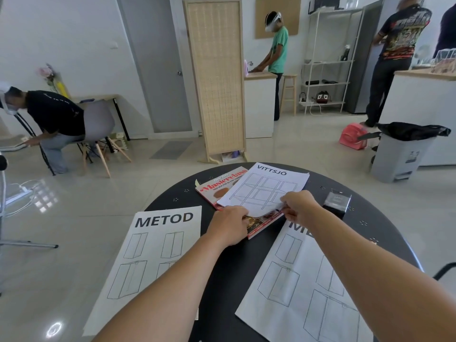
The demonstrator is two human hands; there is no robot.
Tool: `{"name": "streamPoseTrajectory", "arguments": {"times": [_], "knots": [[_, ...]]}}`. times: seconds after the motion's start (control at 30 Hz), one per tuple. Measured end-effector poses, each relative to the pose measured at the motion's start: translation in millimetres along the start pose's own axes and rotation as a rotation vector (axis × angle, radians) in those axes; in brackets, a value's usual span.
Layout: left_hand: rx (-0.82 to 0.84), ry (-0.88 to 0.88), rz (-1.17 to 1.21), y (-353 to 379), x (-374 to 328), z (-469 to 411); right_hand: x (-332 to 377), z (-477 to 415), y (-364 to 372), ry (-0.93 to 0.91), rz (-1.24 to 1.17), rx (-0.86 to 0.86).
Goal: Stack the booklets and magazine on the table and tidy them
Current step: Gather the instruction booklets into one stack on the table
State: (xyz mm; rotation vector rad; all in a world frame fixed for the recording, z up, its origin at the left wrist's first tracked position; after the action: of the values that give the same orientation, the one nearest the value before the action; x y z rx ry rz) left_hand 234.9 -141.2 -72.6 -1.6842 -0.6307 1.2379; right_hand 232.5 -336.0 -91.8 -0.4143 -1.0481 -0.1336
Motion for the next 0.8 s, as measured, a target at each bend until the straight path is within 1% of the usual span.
{"name": "streamPoseTrajectory", "arguments": {"times": [0.1,0.3,0.43,0.57,0.63,0.8], "knots": [[-0.034,-0.047,0.076,-3.3,5.3,-0.5,6.9,4.0,3.2,-0.051,0.005,0.000],[-0.157,-0.121,0.204,-15.2,16.4,7.5,16.7,25.0,3.3,-0.105,-0.038,0.034],[-0.195,-0.211,0.236,-24.7,21.7,19.6,12.0,42.6,-2.1,-0.126,-0.070,0.095],[-0.175,-0.366,0.307,-27.5,29.6,35.0,1.3,58.7,-5.5,-0.156,-0.122,0.189],[-0.147,-0.435,0.304,-27.5,31.4,43.8,-3.5,66.3,-7.6,-0.165,-0.172,0.225],[-0.047,-0.537,0.359,-22.1,29.0,60.3,-20.0,78.9,-17.2,-0.132,-0.189,0.258]]}}
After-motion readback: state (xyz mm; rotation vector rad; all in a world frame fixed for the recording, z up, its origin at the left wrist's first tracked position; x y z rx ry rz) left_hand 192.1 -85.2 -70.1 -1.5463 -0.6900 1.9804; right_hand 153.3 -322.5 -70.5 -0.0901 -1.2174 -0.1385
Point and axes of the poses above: each hand's wrist, its own z-axis away from the middle knuckle, its own y-axis out of the palm, x = y × z, the point moved 9 cm from there along -z, towards the middle knuckle, and after that the axes turned 7 degrees about z, right-handed, at the moved point
